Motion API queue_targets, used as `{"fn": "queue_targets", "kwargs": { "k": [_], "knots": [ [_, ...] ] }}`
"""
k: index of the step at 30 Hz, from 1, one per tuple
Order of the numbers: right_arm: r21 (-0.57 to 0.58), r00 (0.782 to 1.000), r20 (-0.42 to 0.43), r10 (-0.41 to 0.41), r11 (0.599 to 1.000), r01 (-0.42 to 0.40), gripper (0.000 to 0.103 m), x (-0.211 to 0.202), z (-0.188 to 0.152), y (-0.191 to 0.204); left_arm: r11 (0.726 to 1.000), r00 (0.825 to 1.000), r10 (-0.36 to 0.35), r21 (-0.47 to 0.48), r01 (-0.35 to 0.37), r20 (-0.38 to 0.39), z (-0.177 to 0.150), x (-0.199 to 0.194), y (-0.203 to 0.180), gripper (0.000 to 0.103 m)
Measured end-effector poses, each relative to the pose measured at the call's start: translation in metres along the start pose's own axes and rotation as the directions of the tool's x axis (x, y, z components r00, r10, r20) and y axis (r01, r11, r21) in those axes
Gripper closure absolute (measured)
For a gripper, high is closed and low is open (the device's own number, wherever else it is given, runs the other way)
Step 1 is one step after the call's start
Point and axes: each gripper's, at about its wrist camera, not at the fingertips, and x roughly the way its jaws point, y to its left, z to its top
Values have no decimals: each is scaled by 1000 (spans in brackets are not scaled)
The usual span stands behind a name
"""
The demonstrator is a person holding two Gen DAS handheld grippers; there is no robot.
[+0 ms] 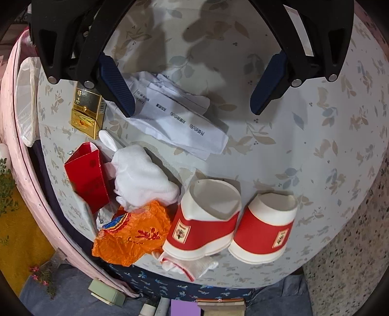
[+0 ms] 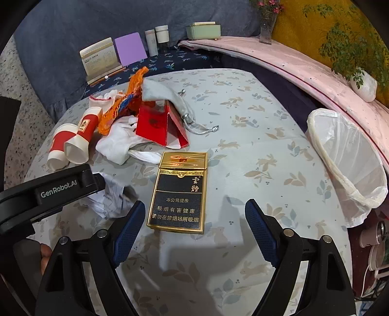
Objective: Collect trash
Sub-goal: 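Grasp the gold cigarette box with the right gripper while the left gripper grasps white paper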
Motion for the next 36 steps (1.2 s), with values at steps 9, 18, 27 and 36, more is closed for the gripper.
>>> {"fn": "queue_targets", "kwargs": {
  "k": [9, 18, 27, 36],
  "knots": [
    [-5, 1000, -27, -5, 1000, 5, 23, 19, 1, 6, 999, 1000, -29, -34, 29, -2, 6, 2, -6, 12],
    [16, 999, -42, -25, 1000, 26, 25, 32, 0, 2, 993, 999, -29, -116, 25, -34, 20, 15, -6, 12],
    [1, 998, -38, -45, 999, 45, 45, 28, -1, -11, 993, 1000, -23, -114, 21, -13, 28, 10, -12, 12],
    [79, 999, -28, -22, 997, 24, 46, 21, 3, -34, 992, 1000, -31, -125, 30, -5, 36, 4, -20, 12]
  ]
}}
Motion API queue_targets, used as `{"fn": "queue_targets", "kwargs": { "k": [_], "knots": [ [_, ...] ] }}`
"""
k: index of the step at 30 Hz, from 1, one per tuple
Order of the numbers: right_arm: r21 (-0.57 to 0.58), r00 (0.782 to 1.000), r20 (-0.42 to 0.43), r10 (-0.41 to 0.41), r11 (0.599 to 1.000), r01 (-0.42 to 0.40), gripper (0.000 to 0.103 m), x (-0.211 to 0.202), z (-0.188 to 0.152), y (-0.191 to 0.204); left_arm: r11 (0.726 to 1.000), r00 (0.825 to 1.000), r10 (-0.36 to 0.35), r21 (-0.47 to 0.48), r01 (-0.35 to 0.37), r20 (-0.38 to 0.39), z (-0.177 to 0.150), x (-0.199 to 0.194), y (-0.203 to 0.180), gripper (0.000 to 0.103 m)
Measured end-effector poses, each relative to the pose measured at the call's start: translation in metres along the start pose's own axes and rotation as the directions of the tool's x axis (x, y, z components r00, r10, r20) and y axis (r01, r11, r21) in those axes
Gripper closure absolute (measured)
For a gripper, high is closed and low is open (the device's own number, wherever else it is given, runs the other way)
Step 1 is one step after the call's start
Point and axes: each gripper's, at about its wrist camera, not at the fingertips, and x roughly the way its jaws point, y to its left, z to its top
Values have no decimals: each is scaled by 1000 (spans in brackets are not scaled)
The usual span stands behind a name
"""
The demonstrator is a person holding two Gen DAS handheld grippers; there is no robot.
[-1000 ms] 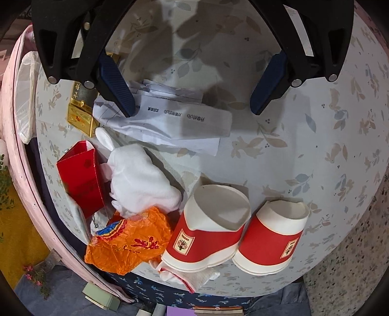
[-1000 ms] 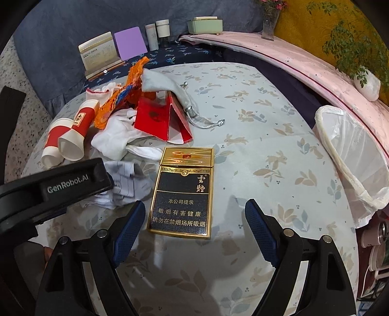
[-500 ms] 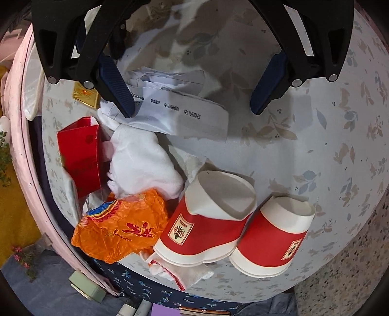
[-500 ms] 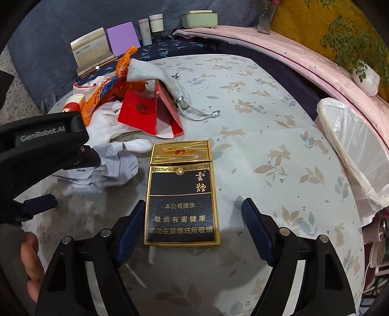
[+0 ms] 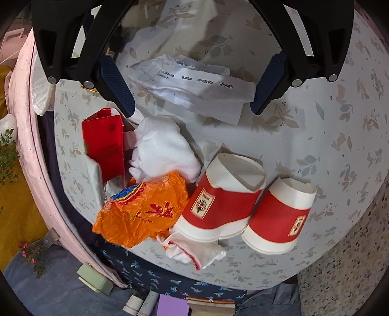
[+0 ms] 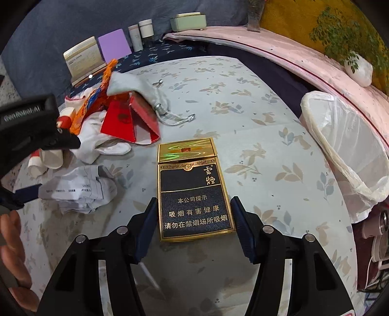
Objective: Collect trash
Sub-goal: 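Grasp the gold cigarette box with the right gripper while the left gripper grasps white paper, then carry the gold box and white paper to the bin and release both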
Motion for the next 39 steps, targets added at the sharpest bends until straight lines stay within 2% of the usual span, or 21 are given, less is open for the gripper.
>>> {"fn": "queue_targets", "kwargs": {
  "k": [3, 5, 7, 9, 10, 11, 12, 13, 14, 17, 19, 22, 33, 35, 36, 37, 39],
  "knots": [
    [4, 1000, 10, -4, 1000, 4, 46, -4, 2, -4, 999, 998, 52, -2, -52, -19, -3, 11, -1, 12],
    [4, 1000, 14, -3, 1000, 3, 46, -7, 3, -6, 996, 996, 85, 18, -84, -27, -5, 16, -3, 18],
    [2, 1000, 18, -2, 1000, 2, 46, -10, 3, -7, 995, 995, 87, 50, -85, -40, -9, 21, -4, 29],
    [3, 1000, 21, 1, 1000, -1, 46, -12, 3, -8, 992, 995, 95, 90, -93, -22, -14, 20, -6, 31],
    [4, 1000, 23, 3, 1000, -3, 46, -13, 4, -9, 990, 996, 93, 104, -91, -18, -17, 19, -7, 37],
    [7, 1000, 27, 5, 1000, -5, 46, -15, 4, -9, 989, 996, 89, 120, -86, -16, -18, 18, -9, 40],
    [10, 1000, 31, 7, 1000, -8, 46, -17, 5, -10, 987, 996, 84, 139, -81, -10, -21, 17, -11, 49],
    [13, 999, 35, 10, 1000, -10, 46, -19, 5, -10, 985, 997, 75, 157, -73, -7, -23, 15, -13, 53],
    [15, 999, 39, 11, 1000, -12, 46, -21, 5, -10, 983, 998, 66, 172, -64, -5, -25, 14, -16, 61],
    [20, 998, 56, 12, 1000, -13, 46, -29, 7, -12, 977, 999, 33, 213, -31, -9, -34, 11, -23, 68],
    [25, 998, 65, 13, 1000, -14, 46, -33, 7, -14, 973, 1000, 14, 230, -12, -8, -39, 7, -27, 76],
    [33, 997, 77, 10, 999, -13, 46, -40, 7, -18, 965, 1000, -13, 262, 11, 3, -46, 0, -34, 81],
    [80, 990, 141, -12, 997, 1, 48, -70, 11, -48, 921, 993, -99, 383, 66, 65, -66, -36, -72, 82],
    [90, 988, 152, -18, 996, 4, 53, -75, 13, -56, 913, 991, -115, 399, 78, 69, -69, -40, -81, 82],
    [94, 988, 150, -17, 996, 2, 74, -77, 14, -60, 909, 990, -124, 409, 84, 70, -71, -43, -85, 82],
    [102, 989, 144, -14, 995, -1, 86, -77, 16, -65, 904, 989, -132, 418, 91, 71, -73, -45, -90, 82],
    [110, 990, 142, -26, 994, 10, 85, -77, 17, -74, 895, 987, -143, 435, 98, 72, -76, -47, -99, 82]
  ]
}}
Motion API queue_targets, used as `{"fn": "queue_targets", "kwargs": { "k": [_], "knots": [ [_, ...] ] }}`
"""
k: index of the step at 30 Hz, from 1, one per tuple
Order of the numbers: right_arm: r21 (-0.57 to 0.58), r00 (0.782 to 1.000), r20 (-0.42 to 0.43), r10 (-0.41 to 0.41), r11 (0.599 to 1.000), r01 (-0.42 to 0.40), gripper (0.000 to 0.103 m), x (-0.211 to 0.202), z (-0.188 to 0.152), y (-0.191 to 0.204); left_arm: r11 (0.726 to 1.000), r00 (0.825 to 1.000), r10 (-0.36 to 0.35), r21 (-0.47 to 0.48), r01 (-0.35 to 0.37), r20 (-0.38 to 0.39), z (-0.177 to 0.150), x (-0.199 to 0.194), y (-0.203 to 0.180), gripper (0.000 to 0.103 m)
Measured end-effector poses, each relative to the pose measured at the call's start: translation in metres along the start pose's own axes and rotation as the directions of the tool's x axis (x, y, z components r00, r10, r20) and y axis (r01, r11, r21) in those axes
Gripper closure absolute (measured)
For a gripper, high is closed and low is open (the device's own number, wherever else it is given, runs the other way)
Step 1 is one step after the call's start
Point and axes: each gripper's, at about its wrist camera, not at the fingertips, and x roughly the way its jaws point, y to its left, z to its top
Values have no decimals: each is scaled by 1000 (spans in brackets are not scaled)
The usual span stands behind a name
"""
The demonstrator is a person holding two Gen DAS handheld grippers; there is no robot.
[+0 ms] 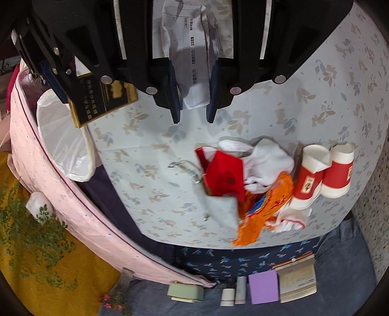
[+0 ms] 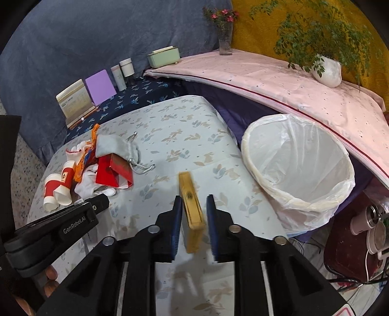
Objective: Collect trash
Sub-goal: 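Carry the gold box and white paper to the bin and release both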
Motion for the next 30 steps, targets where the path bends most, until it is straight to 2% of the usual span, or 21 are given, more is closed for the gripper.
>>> {"fn": "queue_targets", "kwargs": {
  "k": [6, 11, 20, 24, 30],
  "knots": [
    [23, 1000, -18, -12, 1000, 13, 85, 3, -6, -22, 1000, 1000, -21, 20, 21, 13, 2, -3, -8, 81],
    [50, 1000, -27, 9, 999, -8, 86, 5, -10, -31, 999, 1000, -23, 24, 23, 3, 1, 0, -8, 81],
    [81, 999, 44, 0, 997, -3, 91, -12, 12, -48, 992, 997, -74, 101, 71, 22, 11, -6, -37, 81],
    [102, 996, 87, -35, 994, 26, 91, -22, 29, -67, 981, 992, -127, 152, 124, 15, 22, -6, -62, 81],
    [149, 984, 145, -103, 985, 81, 91, -35, 53, -103, 951, 971, -236, 201, 237, -28, 40, -3, -103, 81]
  ]
}}
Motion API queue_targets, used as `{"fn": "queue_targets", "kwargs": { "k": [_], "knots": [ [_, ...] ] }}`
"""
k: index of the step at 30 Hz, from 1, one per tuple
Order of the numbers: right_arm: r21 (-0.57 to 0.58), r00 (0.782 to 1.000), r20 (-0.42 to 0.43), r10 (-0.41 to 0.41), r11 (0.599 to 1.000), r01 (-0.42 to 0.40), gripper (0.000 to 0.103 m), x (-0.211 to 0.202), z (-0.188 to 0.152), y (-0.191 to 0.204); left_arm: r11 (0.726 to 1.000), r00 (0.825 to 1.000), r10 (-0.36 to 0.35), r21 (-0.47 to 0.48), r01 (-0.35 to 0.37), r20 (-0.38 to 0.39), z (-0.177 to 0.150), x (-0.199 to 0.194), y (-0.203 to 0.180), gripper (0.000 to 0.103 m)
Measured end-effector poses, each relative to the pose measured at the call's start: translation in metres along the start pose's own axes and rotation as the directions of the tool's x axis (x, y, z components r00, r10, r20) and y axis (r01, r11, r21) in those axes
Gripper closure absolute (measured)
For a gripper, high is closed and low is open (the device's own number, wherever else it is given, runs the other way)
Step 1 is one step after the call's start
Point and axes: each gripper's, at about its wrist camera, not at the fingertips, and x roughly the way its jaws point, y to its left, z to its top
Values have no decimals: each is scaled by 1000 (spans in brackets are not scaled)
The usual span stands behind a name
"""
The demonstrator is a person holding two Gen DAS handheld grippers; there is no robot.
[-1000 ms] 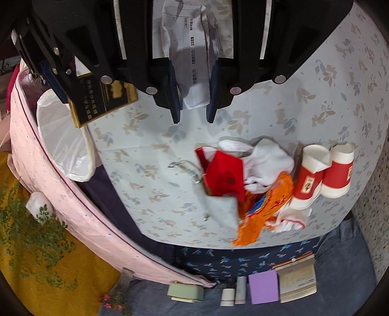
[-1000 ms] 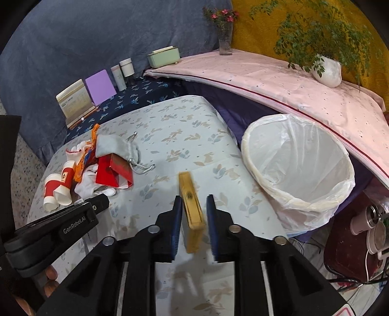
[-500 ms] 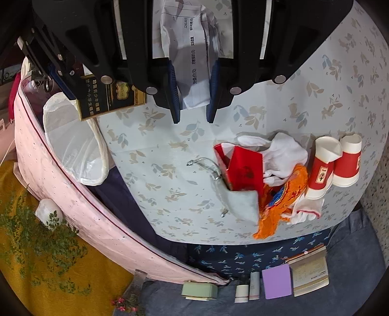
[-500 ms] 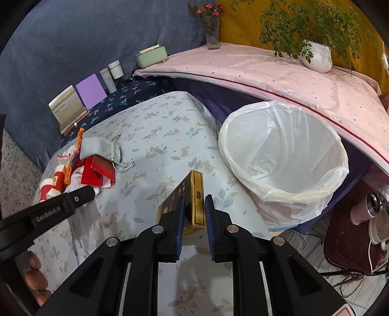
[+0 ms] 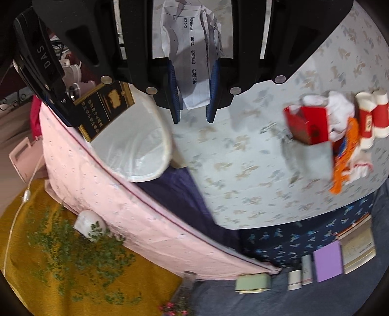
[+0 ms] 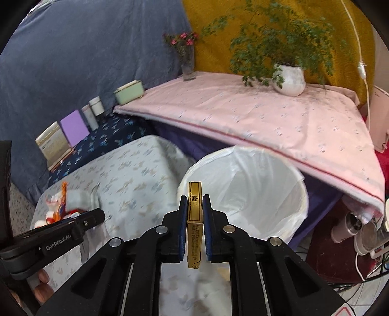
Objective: Collect trash
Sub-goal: 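Carry the gold box and white paper to the bin and release both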
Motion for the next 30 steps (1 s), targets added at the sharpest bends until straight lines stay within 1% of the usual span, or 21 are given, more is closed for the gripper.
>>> {"fn": "queue_targets", "kwargs": {
  "k": [5, 9, 15, 17, 18, 19, 20, 21, 22, 24, 25, 30],
  "knots": [
    [23, 998, 24, -50, 998, 50, 91, 4, 18, -26, 996, 997, -76, 42, 77, -10, 21, 16, -33, 81],
    [38, 996, 21, -81, 996, 81, 91, 14, 28, -43, 988, 989, -143, 59, 144, -21, 34, 28, -55, 81],
    [52, 994, 8, -105, 993, 105, 91, 27, 37, -62, 975, 979, -202, 88, 205, -38, 48, 50, -81, 81],
    [48, 994, 2, -111, 993, 111, 91, 31, 39, -64, 974, 979, -202, 102, 204, -32, 51, 55, -88, 81],
    [47, 994, 0, -113, 993, 113, 91, 33, 40, -65, 973, 979, -203, 108, 204, -25, 52, 56, -91, 79],
    [48, 993, 2, -118, 992, 118, 91, 33, 40, -66, 972, 978, -206, 112, 207, -23, 53, 57, -93, 70],
    [47, 992, 6, -123, 991, 123, 89, 34, 40, -66, 973, 979, -202, 112, 203, -22, 54, 58, -94, 64],
    [41, 991, 7, -130, 991, 130, 84, 34, 40, -65, 974, 980, -196, 110, 196, -12, 54, 58, -96, 56],
    [39, 991, 11, -133, 990, 132, 80, 33, 40, -65, 976, 982, -190, 111, 189, -1, 55, 58, -96, 51],
    [38, 990, 17, -138, 990, 137, 73, 32, 41, -65, 977, 984, -178, 121, 175, 12, 56, 56, -98, 47],
    [38, 990, 20, -138, 990, 137, 71, 31, 41, -65, 977, 984, -175, 124, 172, 15, 57, 56, -98, 47],
    [30, 990, 35, -134, 991, 133, 66, 25, 42, -59, 983, 988, -149, 115, 144, 37, 56, 50, -90, 47]
  ]
}}
